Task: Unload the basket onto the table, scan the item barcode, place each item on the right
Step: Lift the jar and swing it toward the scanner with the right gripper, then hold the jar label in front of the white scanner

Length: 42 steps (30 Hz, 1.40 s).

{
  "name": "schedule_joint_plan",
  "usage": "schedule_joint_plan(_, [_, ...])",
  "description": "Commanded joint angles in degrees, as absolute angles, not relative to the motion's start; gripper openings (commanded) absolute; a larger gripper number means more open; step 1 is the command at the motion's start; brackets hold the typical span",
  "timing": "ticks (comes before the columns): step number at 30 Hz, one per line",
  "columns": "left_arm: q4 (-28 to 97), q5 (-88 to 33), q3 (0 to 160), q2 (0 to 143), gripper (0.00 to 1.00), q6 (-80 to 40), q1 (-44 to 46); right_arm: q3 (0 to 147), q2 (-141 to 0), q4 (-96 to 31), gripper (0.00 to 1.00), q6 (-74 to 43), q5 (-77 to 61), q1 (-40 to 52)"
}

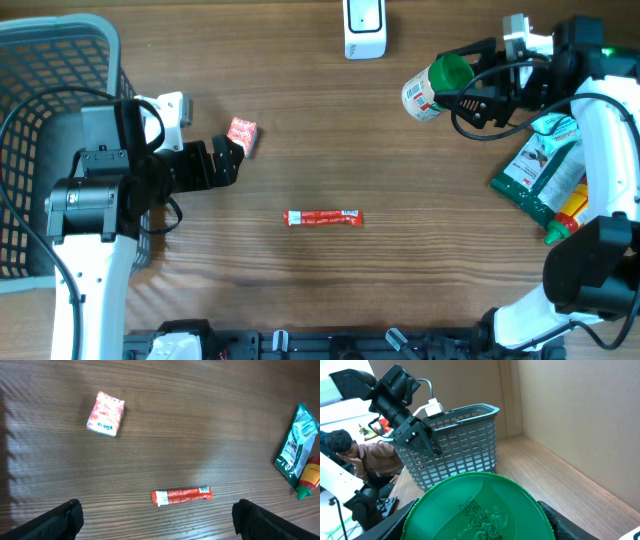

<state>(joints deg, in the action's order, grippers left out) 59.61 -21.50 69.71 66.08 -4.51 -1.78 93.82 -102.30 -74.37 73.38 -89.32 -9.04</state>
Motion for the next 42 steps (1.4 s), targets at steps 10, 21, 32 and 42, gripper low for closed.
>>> schedule_joint_plan(10, [59.5,-22.4,70.1,66.0,1.00,-3.2,-1.8,94.0,-99.0,-73.1,0.04,72.0,-93.1,-8.1])
schedule_joint_plan(21, [59.5,-22.4,70.1,66.0,1.00,-3.2,-1.8,77.3,-87.0,-17.6,0.04,27.0,-92.9,0.8])
schedule_joint_plan(32, [59.5,-22.4,70.1,66.0,1.00,-3.2,-1.8,77.3,-85.9,-9.5,0.04,6.3,-57.3,2.3])
schedule_joint_plan(42, [59.5,-22.4,70.1,66.0,1.00,-3.2,-1.8,81.3,-92.9,-14.0,0.04,21.8,-13.8,16.5])
